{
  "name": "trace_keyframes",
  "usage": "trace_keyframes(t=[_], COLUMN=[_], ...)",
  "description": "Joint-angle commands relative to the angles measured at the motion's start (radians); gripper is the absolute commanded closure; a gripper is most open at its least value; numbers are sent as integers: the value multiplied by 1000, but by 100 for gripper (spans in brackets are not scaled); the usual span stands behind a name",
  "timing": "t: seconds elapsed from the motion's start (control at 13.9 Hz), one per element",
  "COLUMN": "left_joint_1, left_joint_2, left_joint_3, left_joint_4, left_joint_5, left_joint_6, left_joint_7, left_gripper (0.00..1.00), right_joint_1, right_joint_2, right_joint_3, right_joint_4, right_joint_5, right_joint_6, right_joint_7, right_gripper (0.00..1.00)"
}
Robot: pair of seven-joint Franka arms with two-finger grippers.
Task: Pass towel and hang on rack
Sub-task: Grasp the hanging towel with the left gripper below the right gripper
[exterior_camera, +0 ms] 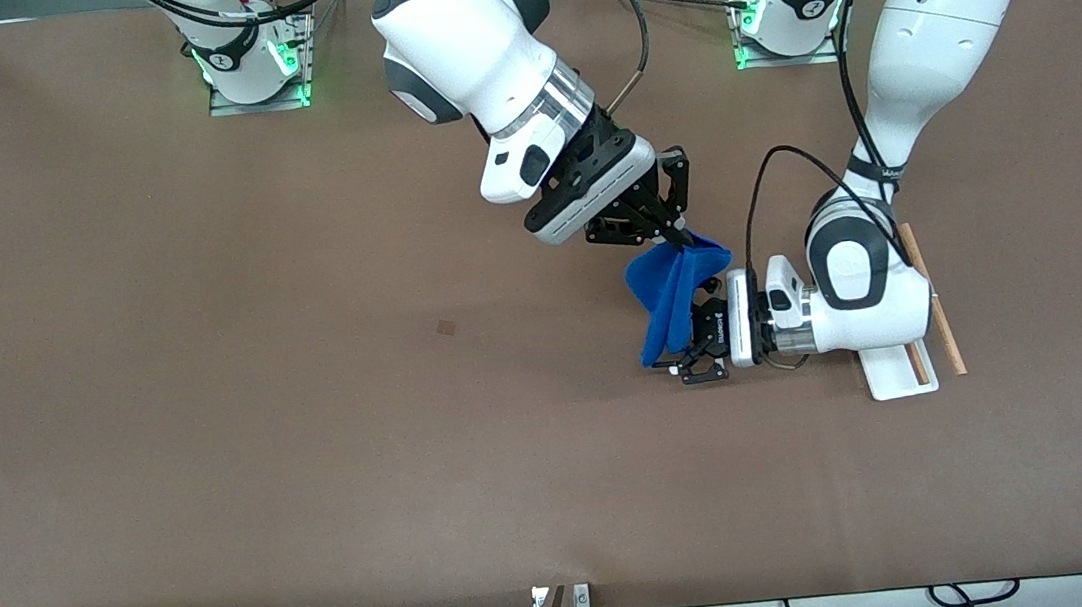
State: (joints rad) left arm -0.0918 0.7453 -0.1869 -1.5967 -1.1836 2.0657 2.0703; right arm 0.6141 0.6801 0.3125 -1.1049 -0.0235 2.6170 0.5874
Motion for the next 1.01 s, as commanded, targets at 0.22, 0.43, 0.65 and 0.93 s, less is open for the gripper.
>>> trace_keyframes(t=[0.22,0.43,0.65,0.93], left_joint_1=[-13,0,9,49], left_joint_2=[-12,-18,-27,-93], left_joint_3=[3,7,21,26], left_joint_4=[-5,-3,-2,0], left_joint_5=[-27,-14,13,229], left_joint_6=[27,28,16,-47], left_joint_7=[16,-31,-61,-287], left_gripper=[93,100,100,100], right_joint_1=[9,9,9,-10], right_joint_2=[9,9,9,0], right_joint_3=[-4,-4,-4,-6], right_joint_4=[17,17,17,-21], right_joint_5=[-7,-7,-6,-15], right_joint_6=[9,9,9,-2], right_joint_7=[12,12,11,3], right_gripper=[100,100,100,0])
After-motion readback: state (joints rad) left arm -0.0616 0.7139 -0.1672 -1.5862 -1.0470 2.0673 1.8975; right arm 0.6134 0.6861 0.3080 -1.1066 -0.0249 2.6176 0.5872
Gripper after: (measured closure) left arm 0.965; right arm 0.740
